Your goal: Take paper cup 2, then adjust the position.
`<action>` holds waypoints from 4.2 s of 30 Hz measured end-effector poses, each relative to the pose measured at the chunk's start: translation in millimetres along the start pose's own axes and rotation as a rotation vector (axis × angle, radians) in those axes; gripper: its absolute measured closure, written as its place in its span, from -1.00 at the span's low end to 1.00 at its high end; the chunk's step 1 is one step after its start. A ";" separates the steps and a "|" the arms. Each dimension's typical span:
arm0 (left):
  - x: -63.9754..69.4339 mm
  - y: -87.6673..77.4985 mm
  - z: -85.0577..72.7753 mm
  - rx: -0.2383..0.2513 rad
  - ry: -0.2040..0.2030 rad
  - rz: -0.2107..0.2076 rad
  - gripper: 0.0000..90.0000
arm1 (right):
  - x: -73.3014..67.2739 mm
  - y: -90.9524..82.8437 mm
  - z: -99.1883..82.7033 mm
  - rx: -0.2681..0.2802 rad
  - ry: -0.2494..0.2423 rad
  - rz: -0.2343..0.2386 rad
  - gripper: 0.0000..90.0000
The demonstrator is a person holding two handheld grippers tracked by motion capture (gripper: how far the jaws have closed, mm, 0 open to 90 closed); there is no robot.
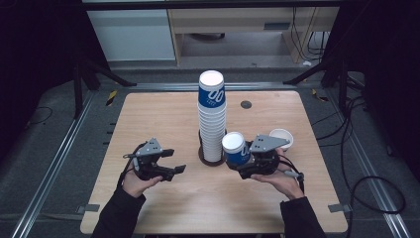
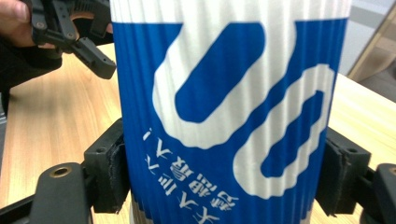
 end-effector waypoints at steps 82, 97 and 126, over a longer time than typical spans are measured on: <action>61.7 15.9 18.7 -0.030 0.117 -0.162 -0.41 | -73.1 96.6 -9.6 -0.227 -0.273 0.155 -0.60; 44.1 -2.2 22.5 0.045 0.095 -0.133 -0.41 | -58.3 78.4 3.3 -0.131 -0.172 0.161 -0.85; 57.9 -8.9 33.0 0.163 0.106 -0.214 -0.41 | -55.0 67.4 1.9 -0.018 -0.099 0.272 -0.85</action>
Point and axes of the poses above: each handheld gripper's, and its own axes: y roughly forward along the jaws, z roughly out of its top, x roughly to its right, the point moved 9 cm from there along y, roughly forward along the jaws, and after that the axes turned 13 degrees about -x, right-handed, at the moved point
